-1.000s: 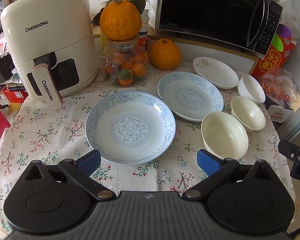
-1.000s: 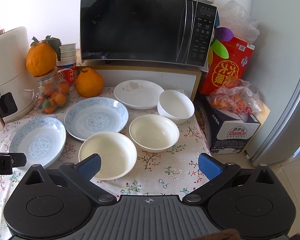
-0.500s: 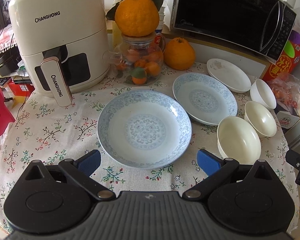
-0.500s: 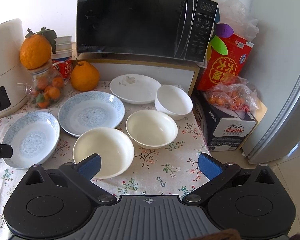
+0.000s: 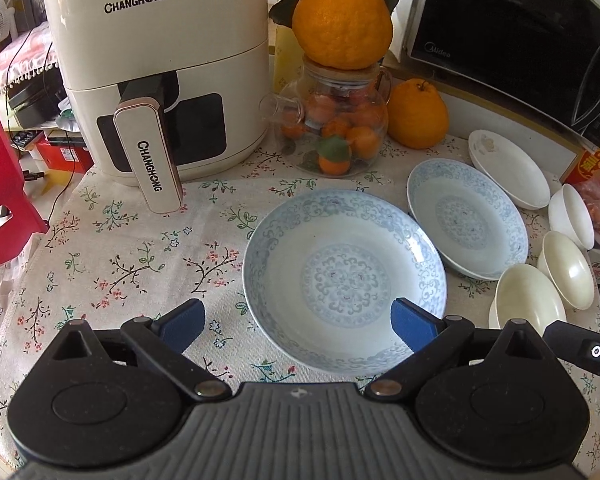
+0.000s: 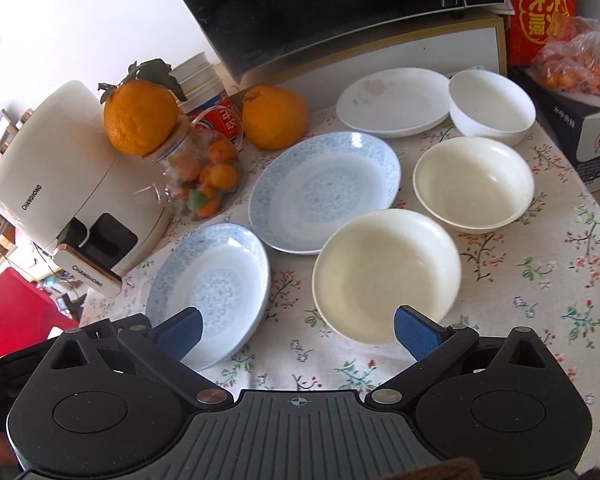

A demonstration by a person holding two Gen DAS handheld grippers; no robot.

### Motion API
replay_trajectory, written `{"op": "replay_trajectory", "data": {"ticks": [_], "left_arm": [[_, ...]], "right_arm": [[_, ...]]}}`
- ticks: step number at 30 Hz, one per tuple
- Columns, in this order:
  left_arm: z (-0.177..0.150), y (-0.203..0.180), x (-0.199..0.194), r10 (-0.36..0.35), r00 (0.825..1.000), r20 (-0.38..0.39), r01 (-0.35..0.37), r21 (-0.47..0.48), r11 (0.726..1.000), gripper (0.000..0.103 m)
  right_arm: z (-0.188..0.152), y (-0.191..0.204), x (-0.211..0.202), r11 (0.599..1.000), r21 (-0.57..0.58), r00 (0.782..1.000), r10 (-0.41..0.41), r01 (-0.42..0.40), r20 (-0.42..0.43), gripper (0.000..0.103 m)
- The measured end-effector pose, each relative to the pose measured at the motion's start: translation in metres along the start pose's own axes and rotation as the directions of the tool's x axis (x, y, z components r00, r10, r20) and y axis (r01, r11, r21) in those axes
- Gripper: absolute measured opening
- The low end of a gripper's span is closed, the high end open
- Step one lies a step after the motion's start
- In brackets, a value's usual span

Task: Organize plates and bowls
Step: 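Move the left gripper to the rim of the large blue-patterned plate, then close the left gripper on the blue-patterned plate rim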

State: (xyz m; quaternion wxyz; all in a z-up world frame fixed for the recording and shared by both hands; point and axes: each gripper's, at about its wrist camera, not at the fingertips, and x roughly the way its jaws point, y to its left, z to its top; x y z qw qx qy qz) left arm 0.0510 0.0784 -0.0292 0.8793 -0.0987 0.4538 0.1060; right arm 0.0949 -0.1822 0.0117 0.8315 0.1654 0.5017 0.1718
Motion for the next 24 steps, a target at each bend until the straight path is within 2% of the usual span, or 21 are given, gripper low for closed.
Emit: {"op": "replay_trajectory", "data": {"ticks": [5,12,14,16,17,19,24], "left_arm": [[0.006,0.011,0.009,-0.012,1.000,-0.001,0.012,-0.025,1.000,0.088],[0.019,0.032,0.038,-0.042,0.996,-0.073,0.034,-0.104,0.994,0.056],[0.022,0.035,0.045,-0.063,0.995,-0.081,0.053,-0.118,0.992,0.049],[0.024,0.036,0.051,-0.075,0.993,-0.087,0.064,-0.126,0.990,0.045],[0.025,0.037,0.056,-0.081,0.993,-0.089,0.069,-0.130,0.989,0.043],[0.026,0.039,0.063,-0.090,0.991,-0.095,0.076,-0.142,0.987,0.040],[0.026,0.046,0.084,-0.117,0.983,-0.141,0.088,-0.197,0.976,0.030]], "right_arm": [[0.007,0.021,0.027,0.999,-0.030,0.998,0.021,-0.022,-0.051,0.093],[0.024,0.041,0.056,0.997,-0.034,0.996,0.067,-0.069,-0.059,0.080],[0.022,0.043,0.063,0.995,-0.058,0.995,0.072,-0.075,-0.064,0.074],[0.022,0.045,0.072,0.995,-0.067,0.994,0.067,-0.072,-0.081,0.061],[0.023,0.045,0.077,0.995,-0.068,0.994,0.072,-0.078,-0.086,0.058],[0.024,0.044,0.083,0.995,-0.074,0.994,0.059,-0.066,-0.087,0.051],[0.023,0.041,0.098,0.995,-0.100,0.997,-0.017,0.009,-0.078,0.051]]}}
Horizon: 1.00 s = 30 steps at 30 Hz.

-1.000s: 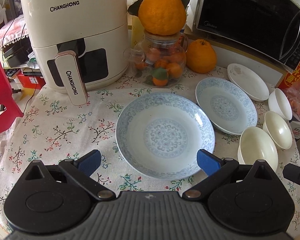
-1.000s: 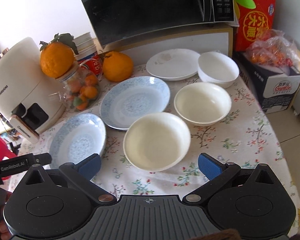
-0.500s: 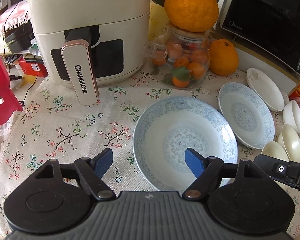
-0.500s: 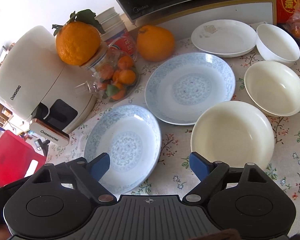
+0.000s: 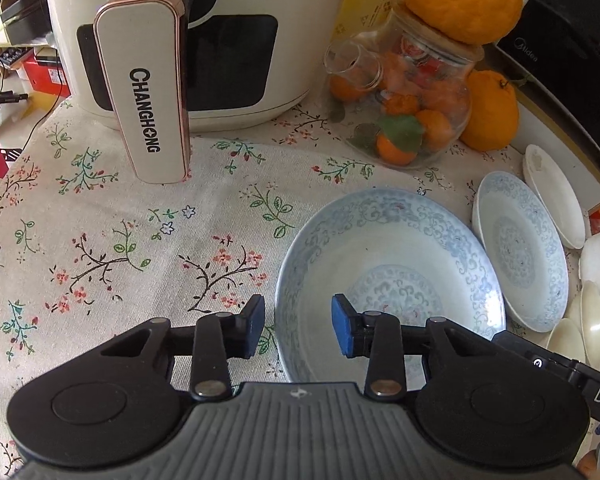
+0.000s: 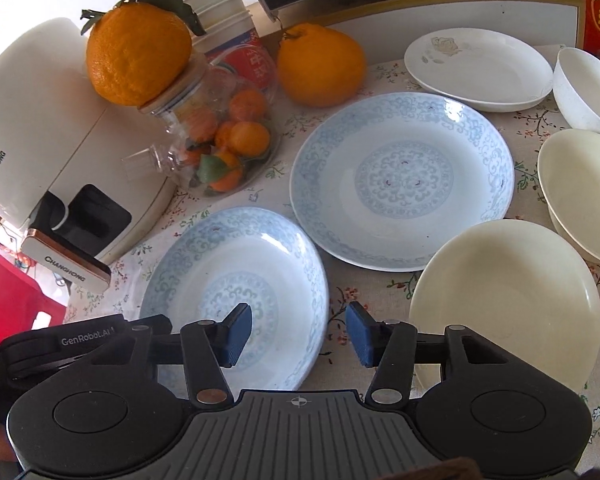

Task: Organize plates and bowls
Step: 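Close the left gripper on the blue-patterned plate rim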

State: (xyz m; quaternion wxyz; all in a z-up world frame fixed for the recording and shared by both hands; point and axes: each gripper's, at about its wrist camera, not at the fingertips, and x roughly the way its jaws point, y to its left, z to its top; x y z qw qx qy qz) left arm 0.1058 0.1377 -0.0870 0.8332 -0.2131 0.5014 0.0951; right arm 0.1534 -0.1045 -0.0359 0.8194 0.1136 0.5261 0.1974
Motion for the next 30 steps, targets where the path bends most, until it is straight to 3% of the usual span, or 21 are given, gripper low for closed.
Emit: {"op": "replay_trajectory", "data": {"ticks": [6,14,30], "left_arm": [[0.004,0.005,0.010,-0.013,1.000,0.003,0.013,-0.023,1.000,0.022],[0.003,0.005,0.013,-0.018,0.999,0.050,0.018,0.004,1.000,0.021],[-0.005,0.002,-0.001,-0.004,0.998,0.070,0.004,0.003,1.000,0.017]], "right_arm": [[-0.001,-0.001,0.018,1.000,-0.014,1.000,-0.016,0.015,-0.017,0.048],[-0.003,0.002,0.036,1.000,-0.027,0.999,-0.014,0.013,-0.029,0.022],[-0.008,0.012,0.017,0.996,-0.079,0.999,-0.028,0.030,0.021,0.020]]}}
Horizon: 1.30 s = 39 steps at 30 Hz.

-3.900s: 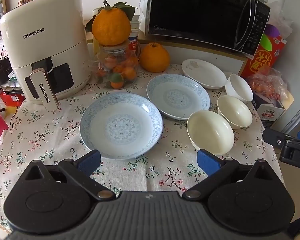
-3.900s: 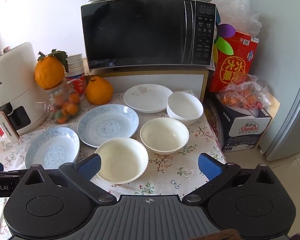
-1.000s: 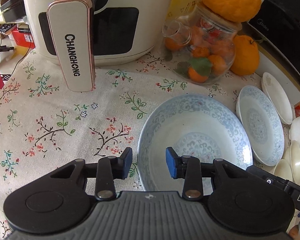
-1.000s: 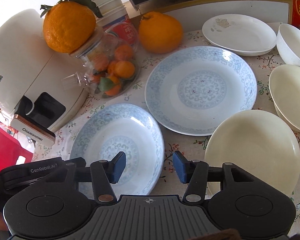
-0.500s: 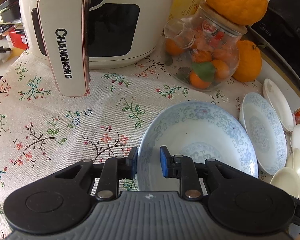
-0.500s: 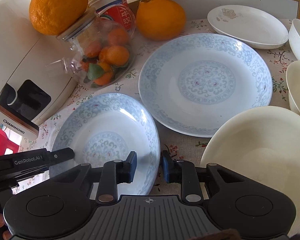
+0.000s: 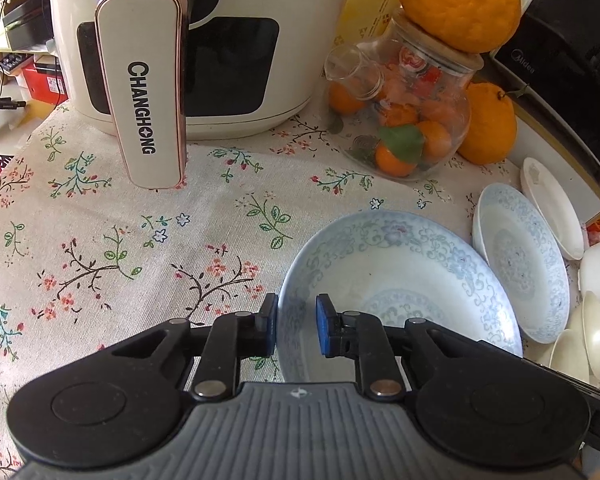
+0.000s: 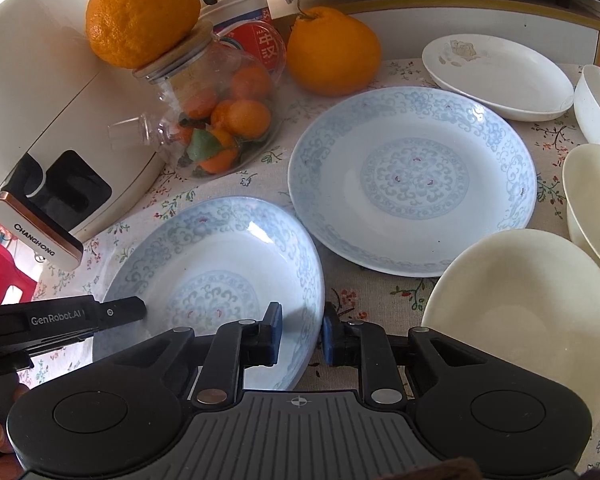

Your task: Organize plates and bowls

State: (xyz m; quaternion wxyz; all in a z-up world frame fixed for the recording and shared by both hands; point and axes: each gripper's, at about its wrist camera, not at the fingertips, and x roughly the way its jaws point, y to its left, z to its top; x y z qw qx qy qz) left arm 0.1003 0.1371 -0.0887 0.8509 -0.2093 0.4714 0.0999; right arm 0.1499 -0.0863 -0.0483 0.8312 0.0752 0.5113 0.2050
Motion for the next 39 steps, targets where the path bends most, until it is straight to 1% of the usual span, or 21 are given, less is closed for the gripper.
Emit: {"op": "replay_trajectory", "data": {"ticks": [7,12,17,21,27,34,39], "left_arm": [[0.002,0.005,-0.015,-0.029,0.999,0.031,0.030,-0.031,0.999,0.017],[-0.004,0.006,-0.021,-0.038,0.999,0.029,0.039,-0.042,0.998,0.017],[-0.010,0.009,-0.033,-0.042,0.998,0.043,0.045,-0.053,0.998,0.017],[-0.014,0.012,-0.043,-0.055,0.997,0.053,0.058,-0.060,0.996,0.017],[-0.030,0.020,-0.062,-0.087,0.994,0.064,0.091,-0.061,0.994,0.017],[-0.049,0.034,-0.080,-0.114,0.991,0.064,0.119,-0.071,0.990,0.017],[-0.058,0.037,-0.085,-0.124,0.990,0.061,0.129,-0.073,0.989,0.016]], "right_arm": [[-0.005,-0.001,-0.008,0.999,0.024,1.000,0.021,-0.021,0.006,0.020],[-0.008,0.001,-0.013,1.000,0.018,1.000,0.011,-0.011,0.018,0.020],[-0.012,0.007,-0.023,1.000,-0.001,0.999,0.016,-0.016,0.041,0.020],[-0.020,0.009,-0.035,1.000,-0.017,0.998,0.023,-0.022,0.053,0.020],[-0.034,0.013,-0.054,0.998,-0.049,0.997,0.030,-0.026,0.072,0.020],[-0.056,0.023,-0.075,0.994,-0.107,0.997,0.040,-0.032,0.069,0.020],[-0.073,0.022,-0.086,0.990,-0.132,0.997,0.050,-0.043,0.057,0.020]]}}
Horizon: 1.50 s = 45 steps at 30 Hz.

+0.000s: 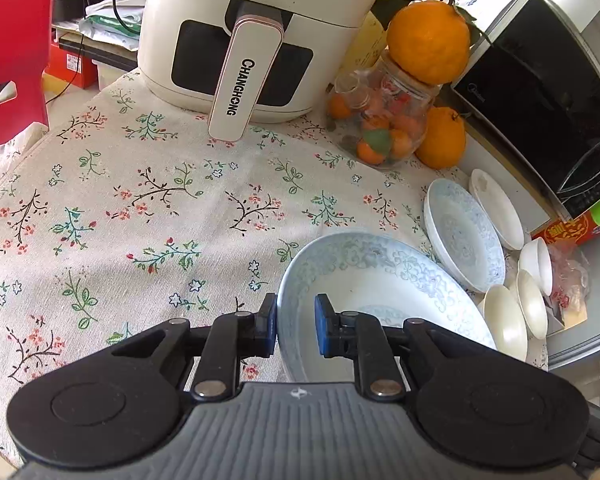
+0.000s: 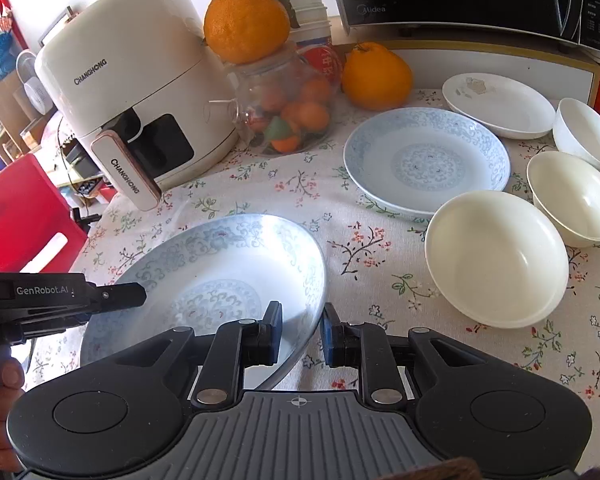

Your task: Organize plates and bowls

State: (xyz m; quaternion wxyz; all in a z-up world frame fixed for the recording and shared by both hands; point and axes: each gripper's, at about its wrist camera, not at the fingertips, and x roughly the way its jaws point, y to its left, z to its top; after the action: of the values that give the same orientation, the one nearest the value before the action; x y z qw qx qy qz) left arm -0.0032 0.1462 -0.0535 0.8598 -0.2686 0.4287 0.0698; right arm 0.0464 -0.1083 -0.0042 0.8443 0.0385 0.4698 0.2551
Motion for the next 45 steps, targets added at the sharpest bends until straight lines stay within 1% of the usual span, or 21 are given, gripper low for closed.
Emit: {"op": "replay_trajectory", "data": {"ticks": [4,8,13,17,18,20,26,39,45], "left_arm": [[-0.012,0.000,-0.004,-0.012,1.000,-0.007,0.012,0.017,1.000,0.016],[-0.028,-0.005,0.000,-0.005,0.999,-0.036,0.007,0.056,0.998,0.016],[-0.046,-0.010,0.012,0.031,0.997,-0.076,-0.023,0.108,0.994,0.016],[-0.057,-0.014,0.022,0.072,0.991,-0.111,-0.055,0.149,0.987,0.016],[-0.059,-0.014,0.023,0.081,0.990,-0.113,-0.063,0.156,0.986,0.017],[-0.063,-0.022,0.020,0.112,0.990,-0.080,-0.093,0.217,0.972,0.017],[-0.060,-0.019,0.020,0.117,0.990,-0.082,-0.098,0.200,0.975,0.017],[-0.058,-0.022,0.022,0.132,0.988,-0.085,-0.110,0.221,0.969,0.017],[-0.056,-0.024,0.025,0.140,0.986,-0.089,-0.116,0.233,0.966,0.018]], "right_arm": [[-0.008,-0.004,-0.007,1.000,-0.011,1.000,-0.003,0.003,-0.007,0.020],[-0.018,-0.012,-0.008,1.000,-0.009,0.999,-0.022,0.022,-0.031,0.020],[-0.031,-0.019,-0.005,0.999,-0.033,0.997,-0.039,0.037,-0.071,0.020],[-0.041,-0.028,0.005,0.999,-0.021,0.989,-0.046,0.044,-0.139,0.020],[-0.043,-0.030,0.008,0.999,-0.012,0.988,-0.041,0.040,-0.152,0.021],[-0.045,-0.033,0.009,0.999,0.006,0.985,-0.031,0.032,-0.169,0.022],[-0.045,-0.032,0.009,0.999,-0.006,0.982,-0.033,0.032,-0.185,0.024],[-0.041,-0.031,0.012,0.999,-0.018,0.977,-0.044,0.041,-0.209,0.026],[-0.036,-0.033,0.008,0.999,-0.016,0.981,-0.052,0.050,-0.187,0.026]]}}
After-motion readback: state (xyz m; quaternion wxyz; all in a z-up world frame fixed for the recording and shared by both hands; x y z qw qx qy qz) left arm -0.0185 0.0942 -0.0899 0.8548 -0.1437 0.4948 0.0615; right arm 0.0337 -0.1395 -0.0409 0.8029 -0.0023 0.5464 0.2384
